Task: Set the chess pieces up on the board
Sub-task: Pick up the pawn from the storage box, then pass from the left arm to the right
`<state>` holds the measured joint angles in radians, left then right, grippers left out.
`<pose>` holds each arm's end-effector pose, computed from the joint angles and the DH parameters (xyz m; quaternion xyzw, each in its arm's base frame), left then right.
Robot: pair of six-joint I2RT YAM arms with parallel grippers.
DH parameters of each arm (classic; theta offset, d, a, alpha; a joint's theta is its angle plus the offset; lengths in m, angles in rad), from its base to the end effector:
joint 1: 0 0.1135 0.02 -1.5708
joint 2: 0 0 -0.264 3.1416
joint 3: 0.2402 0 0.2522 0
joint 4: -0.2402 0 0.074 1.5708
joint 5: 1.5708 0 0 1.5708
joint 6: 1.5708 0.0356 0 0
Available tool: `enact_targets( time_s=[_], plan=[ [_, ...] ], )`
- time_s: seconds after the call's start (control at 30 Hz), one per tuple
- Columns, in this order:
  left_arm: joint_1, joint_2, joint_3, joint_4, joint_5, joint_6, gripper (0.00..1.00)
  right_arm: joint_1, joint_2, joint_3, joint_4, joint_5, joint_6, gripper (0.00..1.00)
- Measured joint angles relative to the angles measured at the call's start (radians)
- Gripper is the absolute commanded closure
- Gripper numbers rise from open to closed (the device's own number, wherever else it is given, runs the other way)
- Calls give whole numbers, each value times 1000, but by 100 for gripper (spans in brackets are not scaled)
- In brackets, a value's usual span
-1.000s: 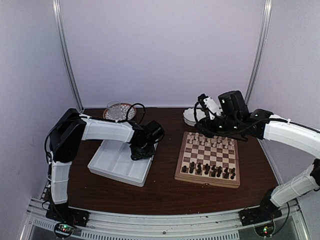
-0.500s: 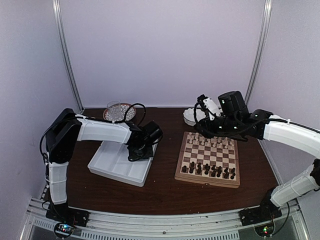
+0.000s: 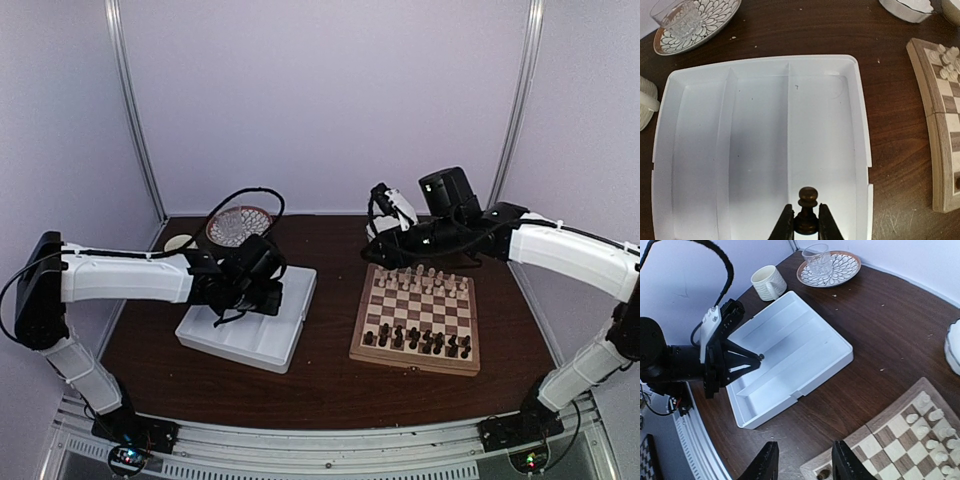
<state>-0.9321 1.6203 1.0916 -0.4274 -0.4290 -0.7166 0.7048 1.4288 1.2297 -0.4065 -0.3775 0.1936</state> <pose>0.2123 -0.2611 0.2185 0.0361 0.9328 -0.0792 0.3497 0.2373 0.2190 0.3242 -0.3042 0.8198 0.3477 0.3384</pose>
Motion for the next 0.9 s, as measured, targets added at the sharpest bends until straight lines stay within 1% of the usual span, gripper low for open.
enact_targets(
  time_s=[0.07, 0.2, 0.33, 0.43, 0.57, 0.67, 0.73, 0.8, 0.9],
  plan=[
    [0, -37, -72, 89, 47, 109, 91, 0, 52, 29, 10, -60, 26, 61],
    [0, -81, -185, 241, 193, 312, 93, 9, 150, 43, 53, -155, 87, 61],
    [0, -101, -278, 407, 314, 443, 94, 25, 222, 43, 91, -209, 134, 61],
    [0, -108, -332, 506, 381, 524, 94, 43, 247, 26, 155, -231, 175, 62],
    [0, -108, -364, 587, 477, 597, 94, 72, 281, -6, 258, -262, 235, 62],
    [0, -108, -370, 648, 537, 630, 94, 102, 321, -6, 315, -281, 278, 58],
    [0, -108, -380, 686, 556, 642, 94, 121, 332, -10, 330, -282, 293, 58],
    [0, -110, -397, 714, 570, 650, 94, 134, 333, -12, 333, -282, 306, 60],
    [0, -110, -406, 721, 578, 658, 94, 146, 333, -12, 342, -282, 315, 61]
  ],
)
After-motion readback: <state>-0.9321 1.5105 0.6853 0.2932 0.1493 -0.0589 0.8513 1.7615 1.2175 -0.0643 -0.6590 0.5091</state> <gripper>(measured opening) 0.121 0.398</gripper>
